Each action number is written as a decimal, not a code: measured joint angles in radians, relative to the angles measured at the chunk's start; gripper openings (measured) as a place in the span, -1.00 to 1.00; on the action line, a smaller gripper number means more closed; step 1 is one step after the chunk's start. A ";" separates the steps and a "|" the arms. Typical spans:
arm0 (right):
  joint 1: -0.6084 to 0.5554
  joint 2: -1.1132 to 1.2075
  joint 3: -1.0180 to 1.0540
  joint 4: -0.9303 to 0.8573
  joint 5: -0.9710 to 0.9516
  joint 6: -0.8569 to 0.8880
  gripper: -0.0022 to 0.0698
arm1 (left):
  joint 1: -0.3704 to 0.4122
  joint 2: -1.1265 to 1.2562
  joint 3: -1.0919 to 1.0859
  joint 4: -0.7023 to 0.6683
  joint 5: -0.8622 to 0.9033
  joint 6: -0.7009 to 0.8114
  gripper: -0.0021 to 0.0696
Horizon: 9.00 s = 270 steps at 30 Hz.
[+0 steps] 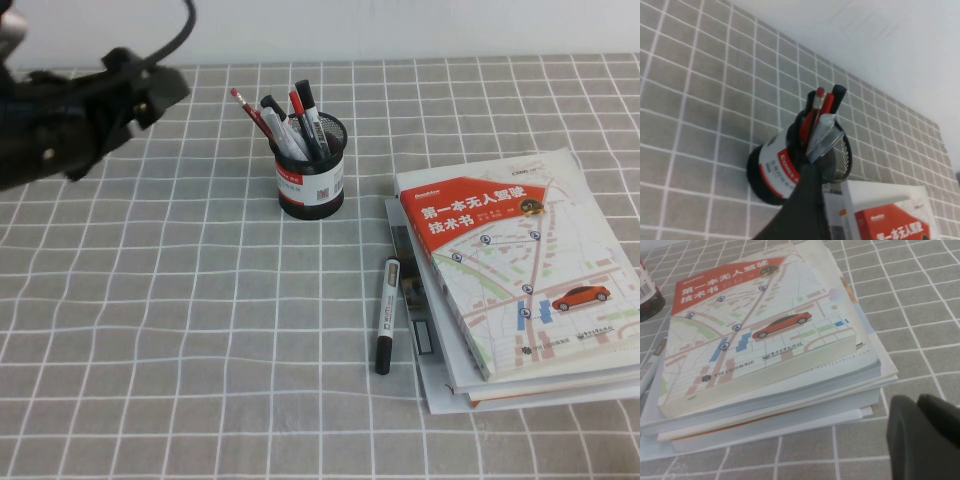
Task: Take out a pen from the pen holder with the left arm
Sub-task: 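Take a marker out of the pen holder and lay it on the table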
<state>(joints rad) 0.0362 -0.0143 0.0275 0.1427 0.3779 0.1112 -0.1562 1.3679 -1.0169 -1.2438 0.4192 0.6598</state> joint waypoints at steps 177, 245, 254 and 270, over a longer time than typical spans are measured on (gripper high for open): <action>0.000 0.000 0.000 0.000 0.000 0.000 -0.97 | -0.420 0.593 -0.547 0.645 0.396 -0.187 -0.29; 0.000 0.000 0.000 0.000 0.000 0.000 -0.97 | -0.429 -0.931 0.671 0.971 -0.089 -0.444 -0.94; 0.000 0.000 0.000 0.000 0.000 0.000 -0.97 | -0.294 -1.138 0.902 1.115 -0.231 -0.724 -0.94; 0.000 0.000 0.000 0.000 0.000 0.000 -0.97 | 0.042 -1.377 1.040 1.244 -0.184 -0.770 -0.94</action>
<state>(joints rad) 0.0362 -0.0143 0.0275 0.1427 0.3779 0.1112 -0.1138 -0.0086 0.0234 0.0000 0.2355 -0.1099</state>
